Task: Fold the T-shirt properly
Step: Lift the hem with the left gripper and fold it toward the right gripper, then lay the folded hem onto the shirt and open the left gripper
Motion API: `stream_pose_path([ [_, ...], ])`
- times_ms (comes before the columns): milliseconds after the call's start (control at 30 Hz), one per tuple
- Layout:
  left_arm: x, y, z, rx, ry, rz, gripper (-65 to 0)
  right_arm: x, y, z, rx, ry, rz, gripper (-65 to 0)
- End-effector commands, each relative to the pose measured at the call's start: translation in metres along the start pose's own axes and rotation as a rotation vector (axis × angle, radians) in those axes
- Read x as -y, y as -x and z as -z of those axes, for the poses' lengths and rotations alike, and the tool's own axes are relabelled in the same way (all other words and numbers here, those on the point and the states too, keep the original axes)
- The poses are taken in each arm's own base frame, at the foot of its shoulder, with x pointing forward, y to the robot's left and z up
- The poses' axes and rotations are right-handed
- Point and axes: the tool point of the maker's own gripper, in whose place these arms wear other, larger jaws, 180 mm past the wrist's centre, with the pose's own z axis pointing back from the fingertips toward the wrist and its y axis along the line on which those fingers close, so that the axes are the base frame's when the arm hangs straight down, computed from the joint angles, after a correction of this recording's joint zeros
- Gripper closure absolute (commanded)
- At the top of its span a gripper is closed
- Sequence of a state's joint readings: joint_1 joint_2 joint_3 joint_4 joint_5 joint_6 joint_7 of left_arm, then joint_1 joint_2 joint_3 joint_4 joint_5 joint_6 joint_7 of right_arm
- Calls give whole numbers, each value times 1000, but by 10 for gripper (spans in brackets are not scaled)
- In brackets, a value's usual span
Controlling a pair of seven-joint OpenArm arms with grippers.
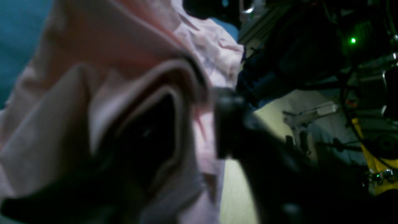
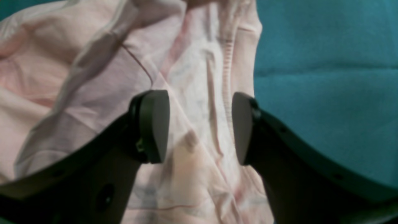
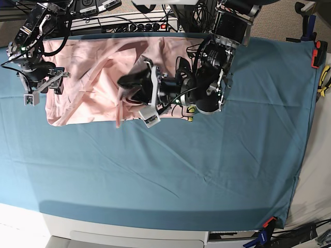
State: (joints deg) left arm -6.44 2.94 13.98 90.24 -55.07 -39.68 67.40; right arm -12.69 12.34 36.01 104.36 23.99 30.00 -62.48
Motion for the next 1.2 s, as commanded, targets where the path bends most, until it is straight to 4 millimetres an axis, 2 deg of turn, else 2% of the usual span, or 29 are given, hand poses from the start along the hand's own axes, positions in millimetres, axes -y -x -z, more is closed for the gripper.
stream_pose_path([
  [0, 10, -25, 3, 73, 37, 31, -251, 4, -16, -4, 58, 8, -13, -322],
  [167, 17, -35, 10, 99, 58, 35, -252, 4, -17, -4, 58, 8, -13, -322],
  [300, 12, -35, 6, 54, 44, 66, -247, 4, -17, -4, 58, 8, -13, -322],
  [333, 9, -35, 3, 35, 35, 78, -221, 4, -16, -4, 57, 8, -13, -322],
  [367, 4, -33, 0, 14, 23, 89, -162, 4, -16, -4, 57, 8, -13, -322],
  [433, -5, -28, -9, -31, -5, 107, 0, 4, -16, -4, 57, 8, -13, -322],
  [600, -37, 0, -35, -163, -131, 136, 0, 4, -16, -4, 57, 8, -12, -322],
  [733, -66, 20, -54, -229, -277, 84, 0, 4, -16, -4, 58, 8, -12, -322],
  [833, -79, 32, -66, -279, -367, 72, 0, 4, -16, -4, 58, 8, -12, -322],
  [967, -86, 38, -73, -304, -433, 49, 0, 4, -16, -4, 57, 8, -11, -322],
  [1167, -79, 50, -69, -301, -418, 0, 0, 4, -16, -4, 58, 8, -11, -322],
])
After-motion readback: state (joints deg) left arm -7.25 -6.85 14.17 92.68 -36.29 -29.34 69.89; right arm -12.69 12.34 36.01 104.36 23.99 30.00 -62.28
